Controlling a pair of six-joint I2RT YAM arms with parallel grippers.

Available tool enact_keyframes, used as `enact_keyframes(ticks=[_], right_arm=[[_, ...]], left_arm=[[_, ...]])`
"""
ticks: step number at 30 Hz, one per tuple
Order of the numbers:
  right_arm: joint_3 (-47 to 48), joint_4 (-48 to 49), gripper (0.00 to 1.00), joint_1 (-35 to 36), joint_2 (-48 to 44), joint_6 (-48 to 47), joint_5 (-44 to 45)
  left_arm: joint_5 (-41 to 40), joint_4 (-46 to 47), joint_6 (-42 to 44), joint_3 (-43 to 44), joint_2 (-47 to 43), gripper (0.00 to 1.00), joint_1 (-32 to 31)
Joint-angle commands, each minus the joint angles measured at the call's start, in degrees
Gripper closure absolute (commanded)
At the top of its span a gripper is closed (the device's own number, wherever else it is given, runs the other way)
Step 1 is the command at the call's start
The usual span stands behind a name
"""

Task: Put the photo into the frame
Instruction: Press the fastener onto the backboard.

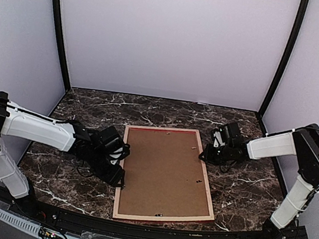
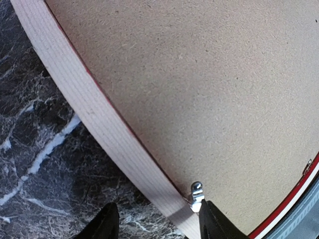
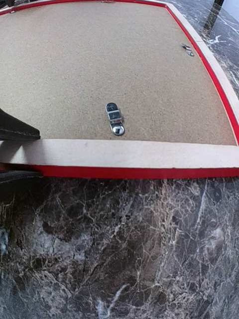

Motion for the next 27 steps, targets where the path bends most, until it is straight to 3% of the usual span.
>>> enact_keyframes(ticks=[1,27], right_arm=[[-1.25,-5.94,1.00,0.28,2.63,1.02,-4.25],[-0.33,-5.81,1.00,0.26,4.63,0.94,-4.46]], left_arm=[[0.64,-1.79,1.73,1.46,0.81,0.42,0.24],[-0.18,-2.34,2.70,1.10,2.51,0.40,-1.04]])
